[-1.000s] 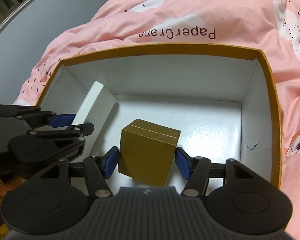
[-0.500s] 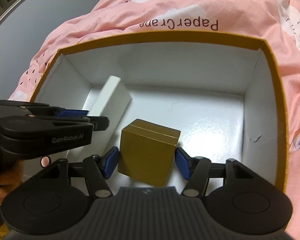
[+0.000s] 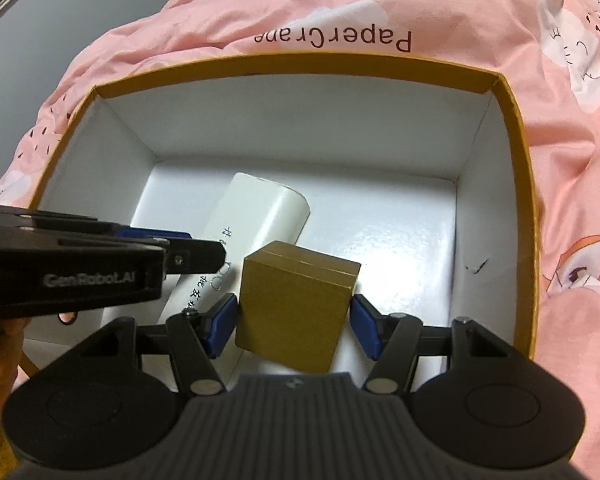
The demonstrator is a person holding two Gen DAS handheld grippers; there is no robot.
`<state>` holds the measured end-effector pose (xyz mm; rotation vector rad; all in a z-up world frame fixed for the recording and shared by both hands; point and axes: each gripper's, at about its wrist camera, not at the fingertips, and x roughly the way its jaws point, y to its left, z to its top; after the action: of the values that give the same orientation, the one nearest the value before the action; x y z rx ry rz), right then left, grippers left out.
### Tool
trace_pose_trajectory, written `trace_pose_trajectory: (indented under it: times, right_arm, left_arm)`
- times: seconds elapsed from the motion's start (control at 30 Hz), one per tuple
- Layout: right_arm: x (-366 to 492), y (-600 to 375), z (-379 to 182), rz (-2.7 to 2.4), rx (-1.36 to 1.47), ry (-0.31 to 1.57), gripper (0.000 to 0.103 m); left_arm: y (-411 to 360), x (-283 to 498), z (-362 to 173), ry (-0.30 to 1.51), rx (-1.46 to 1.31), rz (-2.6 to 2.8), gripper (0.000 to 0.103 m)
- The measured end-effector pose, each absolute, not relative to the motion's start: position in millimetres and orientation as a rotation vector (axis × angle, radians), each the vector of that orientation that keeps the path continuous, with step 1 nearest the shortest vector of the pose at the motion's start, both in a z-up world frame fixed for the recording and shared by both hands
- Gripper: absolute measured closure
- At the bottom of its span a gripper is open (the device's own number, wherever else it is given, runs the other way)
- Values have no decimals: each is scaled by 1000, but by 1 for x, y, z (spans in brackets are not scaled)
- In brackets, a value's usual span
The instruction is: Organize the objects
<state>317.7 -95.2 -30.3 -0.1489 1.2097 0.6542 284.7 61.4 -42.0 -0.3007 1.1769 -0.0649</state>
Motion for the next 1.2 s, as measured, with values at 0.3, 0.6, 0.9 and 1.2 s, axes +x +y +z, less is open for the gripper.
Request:
trace_pose_trajectory:
  times: [0.3,0.6,0.9,1.2]
  right_arm:
    - [321,-72,-37,670,-104,1306,40]
    - [312,-31,-43,745,-36,1400,62]
    - [306,-10,-42,754,-125,1393,61]
    - [339,15,-35,731,-24,1215,70]
  left_arm:
    - [94,233,16,916,-152,71,77]
    - [138,193,19,868,-241,166,75]
    - [149,190,2,858,-314,175,75]
    - [156,201,-11,837,-338,222,74]
